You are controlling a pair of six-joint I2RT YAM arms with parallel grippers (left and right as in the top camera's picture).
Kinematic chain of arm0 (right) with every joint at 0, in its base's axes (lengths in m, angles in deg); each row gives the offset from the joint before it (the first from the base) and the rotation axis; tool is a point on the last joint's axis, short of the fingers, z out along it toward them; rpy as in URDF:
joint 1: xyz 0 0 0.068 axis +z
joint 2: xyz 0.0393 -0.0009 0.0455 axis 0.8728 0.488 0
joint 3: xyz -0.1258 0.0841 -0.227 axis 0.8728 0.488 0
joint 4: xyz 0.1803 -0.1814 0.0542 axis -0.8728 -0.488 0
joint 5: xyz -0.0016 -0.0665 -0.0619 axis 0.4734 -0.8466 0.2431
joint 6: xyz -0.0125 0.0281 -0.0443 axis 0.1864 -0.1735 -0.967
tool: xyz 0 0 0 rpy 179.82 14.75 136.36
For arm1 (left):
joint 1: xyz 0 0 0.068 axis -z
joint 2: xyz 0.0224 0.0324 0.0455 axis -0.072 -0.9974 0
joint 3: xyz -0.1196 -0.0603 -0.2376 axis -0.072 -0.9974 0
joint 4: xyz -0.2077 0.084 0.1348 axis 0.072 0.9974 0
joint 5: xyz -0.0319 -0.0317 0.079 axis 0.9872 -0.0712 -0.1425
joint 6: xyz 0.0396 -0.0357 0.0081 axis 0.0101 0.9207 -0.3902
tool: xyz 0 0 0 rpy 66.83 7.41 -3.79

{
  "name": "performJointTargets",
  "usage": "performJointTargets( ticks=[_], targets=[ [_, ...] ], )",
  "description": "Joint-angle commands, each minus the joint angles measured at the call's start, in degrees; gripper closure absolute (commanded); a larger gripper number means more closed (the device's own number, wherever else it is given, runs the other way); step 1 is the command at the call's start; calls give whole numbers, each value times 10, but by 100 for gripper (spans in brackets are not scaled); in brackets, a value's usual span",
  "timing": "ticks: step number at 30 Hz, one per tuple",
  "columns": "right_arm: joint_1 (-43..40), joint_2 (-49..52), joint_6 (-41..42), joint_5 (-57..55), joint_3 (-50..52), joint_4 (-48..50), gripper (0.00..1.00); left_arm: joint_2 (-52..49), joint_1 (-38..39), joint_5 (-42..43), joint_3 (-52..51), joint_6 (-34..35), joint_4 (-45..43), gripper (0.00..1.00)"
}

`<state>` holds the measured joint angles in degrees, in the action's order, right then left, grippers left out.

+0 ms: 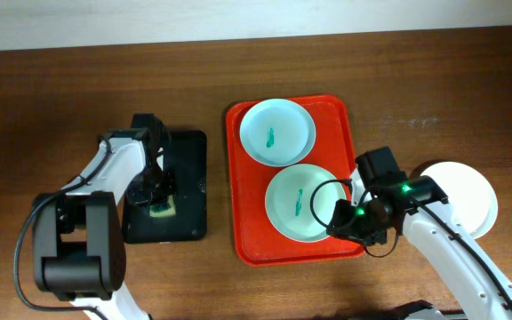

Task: Clean dirty plates on tray and stack at the side

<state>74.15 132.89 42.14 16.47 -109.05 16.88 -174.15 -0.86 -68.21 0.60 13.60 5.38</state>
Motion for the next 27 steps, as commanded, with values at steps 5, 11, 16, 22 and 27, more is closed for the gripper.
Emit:
performJointTargets(
  ticks=[5, 11, 16, 22, 27],
  targets=[
    [-3, -2, -2, 18, 3, 12, 66, -20, -1, -21, 57, -4, 34, 70],
    [-3, -2, -2, 18, 3, 12, 64, -31, 1, -40, 47, -5, -37, 66],
    [-3, -2, -2, 18, 3, 12, 64, -74, 12, -38, 12, -5, -84, 100],
    [-3, -2, -2, 18, 3, 9, 64, -60, 12, 6, 61, -36, -9, 100],
    [-3, -2, -16, 17, 3, 9, 65, -38, 12, 6, 130, -34, 86, 73]
  ],
)
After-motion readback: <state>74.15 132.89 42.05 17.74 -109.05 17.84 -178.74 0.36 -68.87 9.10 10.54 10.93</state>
